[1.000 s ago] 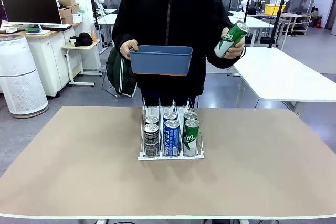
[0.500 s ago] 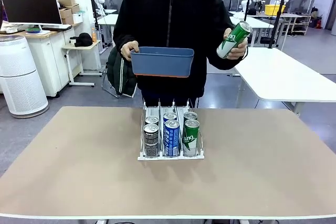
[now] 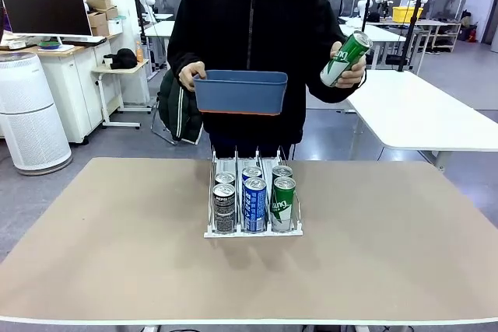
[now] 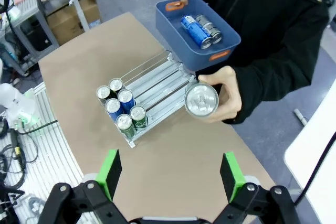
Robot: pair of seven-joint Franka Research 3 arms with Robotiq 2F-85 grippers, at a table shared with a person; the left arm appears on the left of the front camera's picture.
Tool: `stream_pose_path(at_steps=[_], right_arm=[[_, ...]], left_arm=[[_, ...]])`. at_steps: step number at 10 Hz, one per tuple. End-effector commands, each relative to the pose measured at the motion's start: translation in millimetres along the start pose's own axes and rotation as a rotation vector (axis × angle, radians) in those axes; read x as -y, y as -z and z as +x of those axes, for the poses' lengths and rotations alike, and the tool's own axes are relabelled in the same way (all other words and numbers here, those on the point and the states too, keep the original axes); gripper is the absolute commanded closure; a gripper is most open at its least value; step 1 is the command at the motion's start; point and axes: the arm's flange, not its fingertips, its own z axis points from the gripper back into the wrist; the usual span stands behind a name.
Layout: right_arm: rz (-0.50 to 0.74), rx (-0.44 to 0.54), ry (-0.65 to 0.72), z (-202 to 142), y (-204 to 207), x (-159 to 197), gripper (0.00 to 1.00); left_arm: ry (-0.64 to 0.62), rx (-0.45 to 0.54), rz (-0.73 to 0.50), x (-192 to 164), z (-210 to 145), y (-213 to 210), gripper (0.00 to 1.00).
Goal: Fill the beverage cans into the dispenser.
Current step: Pick up the Sprite handed by the human.
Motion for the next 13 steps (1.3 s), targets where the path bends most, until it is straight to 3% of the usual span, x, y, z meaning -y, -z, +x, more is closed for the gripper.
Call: stream_pose_path(at_steps=[1, 6, 7, 13], right_arm=[[0.045, -0.078, -0.041, 28, 15, 23, 0.0], [0.047, -0.217, -0.071, 42, 96, 34, 0.0], [-0.001, -0.237, -0.081, 40, 103, 35, 0.0], [0.025, -0.227, -0.036, 29, 133, 38, 0.0]], left_arm=[[-0.003, 0.002, 0.008, -1, -1, 0, 0.0], [-0.003, 0.002, 0.008, -1, -1, 0, 0.0], [-0.003, 0.002, 0.008, -1, -1, 0, 0.0], [-0.003, 0.002, 0.008, -1, -1, 0, 0.0]])
